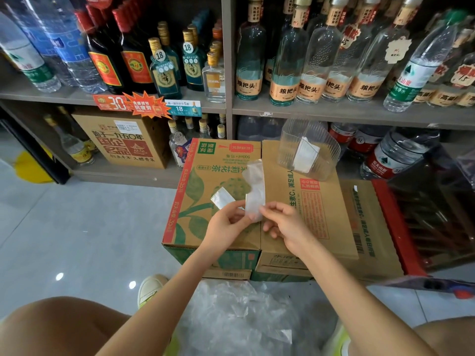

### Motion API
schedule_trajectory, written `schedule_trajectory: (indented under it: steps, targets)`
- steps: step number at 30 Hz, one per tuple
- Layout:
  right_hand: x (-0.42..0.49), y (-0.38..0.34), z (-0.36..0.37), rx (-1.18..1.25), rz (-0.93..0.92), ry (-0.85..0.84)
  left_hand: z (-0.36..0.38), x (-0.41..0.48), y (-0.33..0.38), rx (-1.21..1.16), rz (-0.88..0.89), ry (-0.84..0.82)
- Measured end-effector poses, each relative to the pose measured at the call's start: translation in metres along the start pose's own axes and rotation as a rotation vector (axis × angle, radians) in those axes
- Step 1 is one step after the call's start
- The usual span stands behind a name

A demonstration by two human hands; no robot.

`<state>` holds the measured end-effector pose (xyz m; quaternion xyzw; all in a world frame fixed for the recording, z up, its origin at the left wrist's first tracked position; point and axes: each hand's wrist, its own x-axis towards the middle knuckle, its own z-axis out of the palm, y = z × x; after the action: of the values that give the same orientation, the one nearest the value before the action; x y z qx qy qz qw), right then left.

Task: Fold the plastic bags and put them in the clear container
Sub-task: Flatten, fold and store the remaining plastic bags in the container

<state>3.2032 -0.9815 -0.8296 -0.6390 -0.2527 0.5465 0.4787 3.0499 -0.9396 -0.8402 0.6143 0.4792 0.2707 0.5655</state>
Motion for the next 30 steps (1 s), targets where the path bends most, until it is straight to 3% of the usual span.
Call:
schedule_trajectory:
  steps: [6,10,14,19,23,27,30]
  targets:
    - [-0.003,-0.005,-0.012,-0.239,0.018,-0.174,-0.011,0.004,0.008,-0.335,-0.154,0.005]
    - [-0.002,-0.011,-0.015,-0.410,0.050,-0.210,-0.016,0.013,0.014,-0.418,-0.259,0.090]
    - [-0.001,-0.013,-0.017,-0.569,0.017,-0.194,-0.014,0.023,0.012,-0.393,-0.256,0.217]
    - [0.000,-0.011,-0.018,-0.688,-0.033,-0.169,-0.015,0.031,0.006,-0.179,-0.197,0.302]
    - [0.001,-0.010,-0.017,-0.805,-0.101,-0.146,-0.013,0.033,0.006,0.234,-0.044,0.316]
    - [0.002,-0.010,-0.016,-0.891,-0.145,-0.131,-0.016,0.033,0.003,0.463,0.025,0.310]
    - [0.004,-0.011,-0.017,-0.922,-0.163,-0.135,-0.020,0.028,-0.005,0.699,0.243,0.404]
